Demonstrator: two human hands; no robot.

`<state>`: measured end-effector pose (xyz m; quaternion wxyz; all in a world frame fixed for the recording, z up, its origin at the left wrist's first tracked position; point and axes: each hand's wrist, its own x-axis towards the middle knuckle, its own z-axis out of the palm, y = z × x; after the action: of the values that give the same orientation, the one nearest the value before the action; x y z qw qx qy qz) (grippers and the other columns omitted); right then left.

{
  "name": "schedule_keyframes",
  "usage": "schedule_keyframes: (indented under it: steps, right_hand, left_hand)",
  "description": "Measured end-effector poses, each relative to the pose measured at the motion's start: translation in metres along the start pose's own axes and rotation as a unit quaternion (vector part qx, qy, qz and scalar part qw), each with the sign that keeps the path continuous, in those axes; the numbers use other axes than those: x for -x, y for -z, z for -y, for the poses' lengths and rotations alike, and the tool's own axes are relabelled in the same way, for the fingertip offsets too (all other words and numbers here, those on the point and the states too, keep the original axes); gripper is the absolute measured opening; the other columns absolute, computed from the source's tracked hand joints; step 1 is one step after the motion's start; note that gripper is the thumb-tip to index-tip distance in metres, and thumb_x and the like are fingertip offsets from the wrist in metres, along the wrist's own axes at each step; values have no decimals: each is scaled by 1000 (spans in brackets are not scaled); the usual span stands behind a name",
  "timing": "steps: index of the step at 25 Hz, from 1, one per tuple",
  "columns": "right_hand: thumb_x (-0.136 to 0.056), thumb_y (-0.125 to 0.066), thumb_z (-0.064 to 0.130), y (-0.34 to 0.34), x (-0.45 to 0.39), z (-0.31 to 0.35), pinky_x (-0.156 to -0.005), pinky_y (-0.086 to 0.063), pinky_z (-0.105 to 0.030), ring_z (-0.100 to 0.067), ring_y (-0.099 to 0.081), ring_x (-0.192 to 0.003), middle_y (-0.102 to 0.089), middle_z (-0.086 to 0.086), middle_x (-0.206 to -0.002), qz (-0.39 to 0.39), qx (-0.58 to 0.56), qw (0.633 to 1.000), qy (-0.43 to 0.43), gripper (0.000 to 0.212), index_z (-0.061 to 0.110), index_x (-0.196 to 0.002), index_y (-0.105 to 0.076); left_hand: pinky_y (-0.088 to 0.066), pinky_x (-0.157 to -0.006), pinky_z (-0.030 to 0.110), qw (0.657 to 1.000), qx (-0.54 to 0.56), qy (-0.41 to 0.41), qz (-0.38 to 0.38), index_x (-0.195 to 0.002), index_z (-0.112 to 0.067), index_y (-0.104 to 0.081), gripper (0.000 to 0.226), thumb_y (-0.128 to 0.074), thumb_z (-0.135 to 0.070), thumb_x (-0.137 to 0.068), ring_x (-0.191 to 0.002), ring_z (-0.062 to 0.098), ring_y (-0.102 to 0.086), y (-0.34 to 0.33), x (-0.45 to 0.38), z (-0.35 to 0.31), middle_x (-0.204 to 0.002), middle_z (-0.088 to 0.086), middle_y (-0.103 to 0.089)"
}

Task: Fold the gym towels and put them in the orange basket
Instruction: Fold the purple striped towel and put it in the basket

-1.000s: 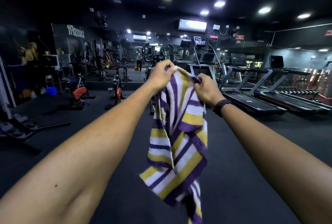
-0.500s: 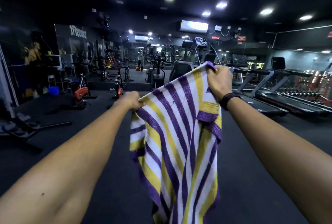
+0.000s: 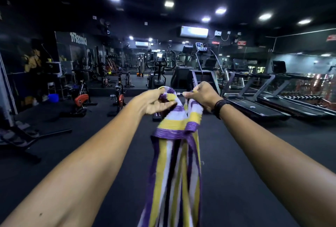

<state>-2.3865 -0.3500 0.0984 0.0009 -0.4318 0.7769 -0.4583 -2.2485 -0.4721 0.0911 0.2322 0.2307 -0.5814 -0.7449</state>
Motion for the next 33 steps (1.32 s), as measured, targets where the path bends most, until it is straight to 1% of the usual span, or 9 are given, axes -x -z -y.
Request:
schedule_keyframes:
  steps: [4, 9, 13, 17, 20, 23, 27, 29, 33]
  right_hand:
    - [-71, -82, 5, -8, 2, -4, -67, -51, -39, -18, -55, -69, -57, -13, -77, 25, -134, 989, 51, 49, 19, -79, -36]
    - [-83, -51, -22, -10, 9, -7, -66, -46, -25, -11, -56, -66, -60, -7, -74, 53, -164, 974, 147, 34, 9, -70, -57]
    - [-87, -63, -3, -19, 10, 4, -71, -50, -29, -14, -60, -76, -67, -7, -85, 37, -133, 983, 123, 13, 3, -98, -68]
    - [-75, -82, 20, -30, 6, 11, -63, -50, -33, -15, -56, -66, -63, -7, -74, 86, -109, 986, 88, 35, 4, -101, -64]
    - [-81, -75, 22, -31, 1, 10, -67, -48, -33, -17, -55, -70, -65, -9, -76, 14, 5, 996, 87, 20, 3, -82, -69]
    - [-84, -71, 20, -24, -8, 8, -67, -52, -31, -23, -63, -74, -70, -9, -80, -77, -26, 996, 28, 15, 8, -76, -69]
    - [-80, -75, 23, -16, -23, 6, -75, -56, -54, -34, -70, -83, -74, -16, -84, -75, -90, 993, -12, 19, 5, -77, -71]
    - [-80, -76, 22, -15, -24, 5, -76, -57, -55, -35, -70, -85, -74, -13, -83, -65, -111, 992, -21, 15, 9, -74, -71]
    - [-78, -77, 22, -7, -12, 0, -67, -47, -31, -21, -59, -78, -65, -6, -77, -125, -58, 990, -20, 23, 3, -78, -65]
  left_hand:
    - [-38, -34, 13, 999, 25, -26, 21, -85, -19, -56, 28, -35, -15, -104, -31, 4, -39, -11, -3, 2, -41, -5, -41]
    - [-36, -45, 17, 997, -5, -66, 44, -84, -22, -67, 24, -47, -21, -96, -42, 8, -35, 0, 1, -2, -44, -10, -39]
    - [-49, -58, 25, 995, 8, -68, 67, -76, -15, -62, 32, -39, -18, -98, -55, 15, -57, -2, 7, -6, -60, 1, -63]
    - [-52, -58, 26, 992, -72, -93, 41, -79, -9, -63, 31, -46, -23, -101, -52, 12, -59, -7, 7, -2, -60, 3, -65]
    - [-46, -61, 23, 938, -268, -219, -32, -88, -10, -67, 3, -68, -13, -88, -62, 11, -56, 6, -5, 9, -72, 4, -65]
    - [-41, -61, 21, 883, -403, -229, -74, -78, -17, -60, 19, -74, -6, -75, -50, 0, -52, 22, -11, 24, -66, 0, -63]
    - [-39, -57, 21, 880, -445, -167, 4, -78, -21, -67, 23, -78, -40, -75, -58, 3, -53, 30, -12, 48, -66, -9, -63]
    - [-38, -61, 24, 870, -451, -199, 15, -80, -13, -70, 22, -71, -35, -84, -65, 8, -53, 32, -14, 52, -71, -5, -64]
    - [-37, -48, 21, 933, -308, -184, -8, -74, -1, -52, 34, -48, -22, -101, -48, 12, -45, 14, -3, 45, -59, 3, -49]
